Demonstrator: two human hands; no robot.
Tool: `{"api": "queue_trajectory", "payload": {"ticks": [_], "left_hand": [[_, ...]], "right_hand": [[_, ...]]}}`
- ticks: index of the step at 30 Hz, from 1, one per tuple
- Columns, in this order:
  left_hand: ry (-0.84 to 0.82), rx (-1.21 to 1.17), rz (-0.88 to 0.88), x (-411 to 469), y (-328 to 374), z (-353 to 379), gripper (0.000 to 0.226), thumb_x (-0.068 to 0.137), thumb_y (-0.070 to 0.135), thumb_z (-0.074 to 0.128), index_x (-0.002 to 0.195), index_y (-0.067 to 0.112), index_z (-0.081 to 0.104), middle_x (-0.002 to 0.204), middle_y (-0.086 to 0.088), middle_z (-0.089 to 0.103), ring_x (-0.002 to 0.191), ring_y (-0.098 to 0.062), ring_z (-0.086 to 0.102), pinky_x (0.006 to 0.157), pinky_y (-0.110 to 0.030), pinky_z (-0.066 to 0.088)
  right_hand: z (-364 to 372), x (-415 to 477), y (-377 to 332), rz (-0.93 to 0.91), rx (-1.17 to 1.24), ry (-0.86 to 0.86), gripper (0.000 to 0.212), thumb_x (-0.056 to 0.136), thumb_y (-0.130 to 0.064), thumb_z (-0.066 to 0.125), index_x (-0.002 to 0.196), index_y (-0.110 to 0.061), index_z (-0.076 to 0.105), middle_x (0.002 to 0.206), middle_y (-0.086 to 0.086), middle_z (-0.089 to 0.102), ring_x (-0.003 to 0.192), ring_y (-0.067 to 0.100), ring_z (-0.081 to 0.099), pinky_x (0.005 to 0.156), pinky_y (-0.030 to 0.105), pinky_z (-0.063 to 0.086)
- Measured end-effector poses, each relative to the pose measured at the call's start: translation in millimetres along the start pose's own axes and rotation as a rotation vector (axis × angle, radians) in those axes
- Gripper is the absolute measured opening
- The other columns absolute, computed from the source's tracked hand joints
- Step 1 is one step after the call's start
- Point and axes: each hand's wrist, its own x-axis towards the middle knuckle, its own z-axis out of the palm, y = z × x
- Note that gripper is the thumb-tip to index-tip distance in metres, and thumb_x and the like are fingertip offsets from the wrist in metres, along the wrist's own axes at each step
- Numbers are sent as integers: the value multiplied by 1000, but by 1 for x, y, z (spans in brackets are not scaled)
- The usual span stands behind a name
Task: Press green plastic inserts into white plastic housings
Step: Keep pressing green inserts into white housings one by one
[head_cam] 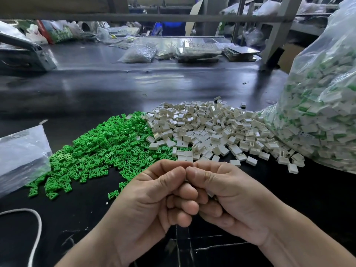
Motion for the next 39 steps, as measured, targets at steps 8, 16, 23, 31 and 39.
{"api": "queue_trajectory", "payload": {"ticks": [8,16,23,31,39], "left_hand": [[39,35,35,0,0,3,38,59,19,93,90,9,74,62,-18,66,46,-24,66,39,-26,52],[38,23,49,-1,0,4,25,72,18,82,93,8,72,60,-16,65,44,-22,65,38,-25,52],[148,386,249,1,-2,5,18,80,22,69,96,12,70,70,-19,68,54,-27,67,45,-28,52],[297,1159,522,-7,-5,6,9,85,41,53,90,39,60,68,12,71,55,-5,66,48,-11,48],[256,1255,604,-11,-5,7,8,86,41,55,94,41,58,72,21,71,56,-3,66,49,-7,47]], "right_hand": [[0,0,0,2,18,16,51,87,-30,67,119,9,58,61,1,52,38,4,41,30,14,29],[3,1,2,-16,30,16,44,89,-30,68,99,11,58,61,2,52,39,5,41,30,15,29],[5,3,0,-89,-59,62,33,94,-32,56,68,-12,62,59,4,52,42,7,39,32,17,23],[7,1,2,-27,-71,135,23,86,-31,60,79,-9,60,69,11,52,45,11,39,33,18,23],[5,1,0,11,61,66,14,84,-25,61,80,-11,60,64,3,52,42,8,44,32,17,29]]}}
